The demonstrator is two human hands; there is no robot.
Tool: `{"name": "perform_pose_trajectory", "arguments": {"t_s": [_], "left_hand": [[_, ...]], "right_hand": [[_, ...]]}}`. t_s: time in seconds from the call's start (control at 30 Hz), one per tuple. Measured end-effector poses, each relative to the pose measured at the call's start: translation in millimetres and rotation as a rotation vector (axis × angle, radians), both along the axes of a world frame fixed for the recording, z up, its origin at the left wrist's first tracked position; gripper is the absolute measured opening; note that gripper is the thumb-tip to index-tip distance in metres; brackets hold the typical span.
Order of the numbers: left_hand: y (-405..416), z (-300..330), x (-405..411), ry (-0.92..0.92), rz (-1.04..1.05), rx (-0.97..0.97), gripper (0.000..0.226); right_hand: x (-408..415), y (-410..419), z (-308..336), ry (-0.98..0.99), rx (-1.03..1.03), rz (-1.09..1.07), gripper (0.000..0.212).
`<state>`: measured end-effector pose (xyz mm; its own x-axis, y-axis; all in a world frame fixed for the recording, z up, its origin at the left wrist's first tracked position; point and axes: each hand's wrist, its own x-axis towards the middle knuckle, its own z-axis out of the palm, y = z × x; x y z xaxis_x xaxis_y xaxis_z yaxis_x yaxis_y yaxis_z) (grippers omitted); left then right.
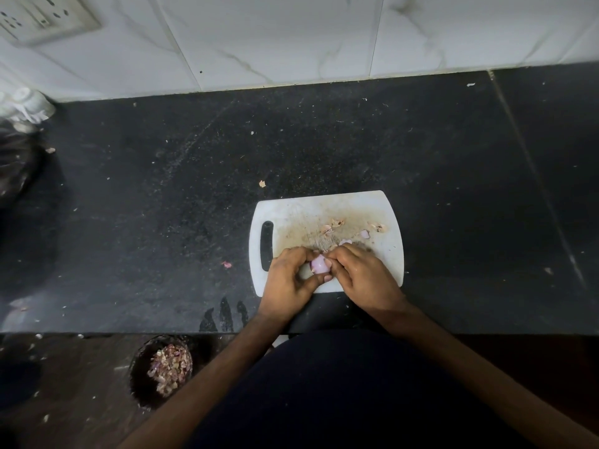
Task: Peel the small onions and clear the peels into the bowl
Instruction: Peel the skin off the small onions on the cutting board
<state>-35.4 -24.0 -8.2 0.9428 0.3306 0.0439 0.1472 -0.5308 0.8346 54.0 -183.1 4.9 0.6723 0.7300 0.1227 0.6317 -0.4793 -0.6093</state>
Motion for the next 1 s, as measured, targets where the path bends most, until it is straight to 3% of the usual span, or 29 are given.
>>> {"name": "perform_pose_trajectory", "arguments": {"t_s": [0.23, 0.5, 0.67, 0.8, 0.9, 1.0], "left_hand": [[-1, 1, -1, -0.012, -0.005, 0.000, 0.029], [5, -3, -6, -0.011, -0.017, -0.083, 0.031], [5, 4, -6, -0.018, 0.000, -0.227, 0.031], [8, 4, -5, -0.028, 0.017, -0.242, 0.045], [7, 3, -7, 0.016, 0.049, -0.327, 0.061], [6, 2, -8, -0.040, 0.001, -0.190, 0.052]], "right_hand": [[21, 7, -9, 0.047, 0.009, -0.052, 0.005], [29, 8, -13, 0.212, 0.193, -0.353, 0.008], [27, 6, -6, 0.165, 0.165, -0.179, 0.032], [19, 4, -1, 0.140, 0.147, -0.088, 0.026], [20, 5, -1, 0.190, 0.092, -0.014, 0.033], [20, 5, -4, 0.258, 0.110, 0.023, 0.026]]}}
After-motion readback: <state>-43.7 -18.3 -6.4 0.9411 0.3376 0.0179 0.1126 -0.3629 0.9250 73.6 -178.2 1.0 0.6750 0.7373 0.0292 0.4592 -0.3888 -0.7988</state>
